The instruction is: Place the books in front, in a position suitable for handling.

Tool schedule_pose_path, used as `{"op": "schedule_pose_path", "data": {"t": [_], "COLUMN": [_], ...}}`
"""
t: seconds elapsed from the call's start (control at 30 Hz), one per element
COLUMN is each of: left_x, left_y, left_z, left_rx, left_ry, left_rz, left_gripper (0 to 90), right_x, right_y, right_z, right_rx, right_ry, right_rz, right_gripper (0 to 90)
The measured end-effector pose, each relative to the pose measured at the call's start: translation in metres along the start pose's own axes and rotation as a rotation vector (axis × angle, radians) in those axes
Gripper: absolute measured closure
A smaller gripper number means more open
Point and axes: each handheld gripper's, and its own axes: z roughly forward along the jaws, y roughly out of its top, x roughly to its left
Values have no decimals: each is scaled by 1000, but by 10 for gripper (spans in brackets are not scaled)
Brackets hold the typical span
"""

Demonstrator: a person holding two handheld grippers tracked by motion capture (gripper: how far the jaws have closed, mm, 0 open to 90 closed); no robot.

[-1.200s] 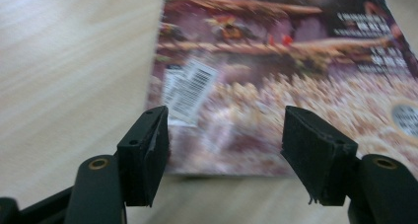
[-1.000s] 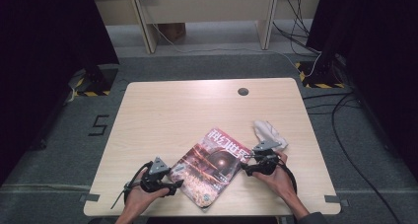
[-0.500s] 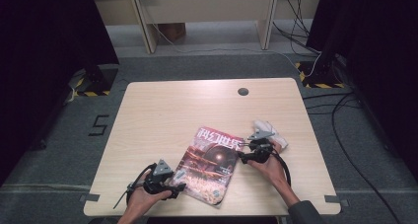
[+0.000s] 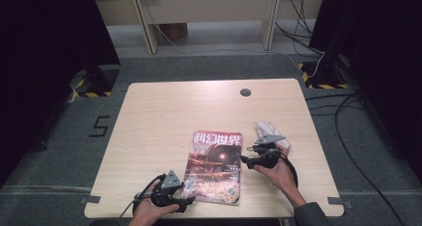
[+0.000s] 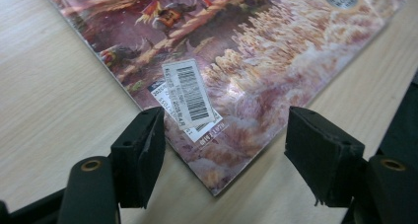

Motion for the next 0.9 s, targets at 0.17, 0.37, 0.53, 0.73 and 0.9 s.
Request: {"op": "schedule_pose_path", "data": {"t": [0.17,0.37,0.53,0.73,0.9], "left_x": [-5,-11,-14,-16,-15], "left_y": [4,8,15,21,24], "left_z": [5,11,19,25,28], "left_rx": [-3,-3,-2,5,8], "left_ry": [8,24,40,54,54], "left_rz": [19,53,81,100,103], "left_gripper": [318,336,340,332,304], "right_x": [8,18,21,18,16], "right_y": [-4,-6,-7,-7,-9], "right_z": [0,6,14,14,13], "right_rx": [12,40,67,73,71], "right_ry": [31,56,48,22,16], "right_rz": [-7,-27,-47,-40,-43], "right_gripper": [340,366,372,370,373]}}
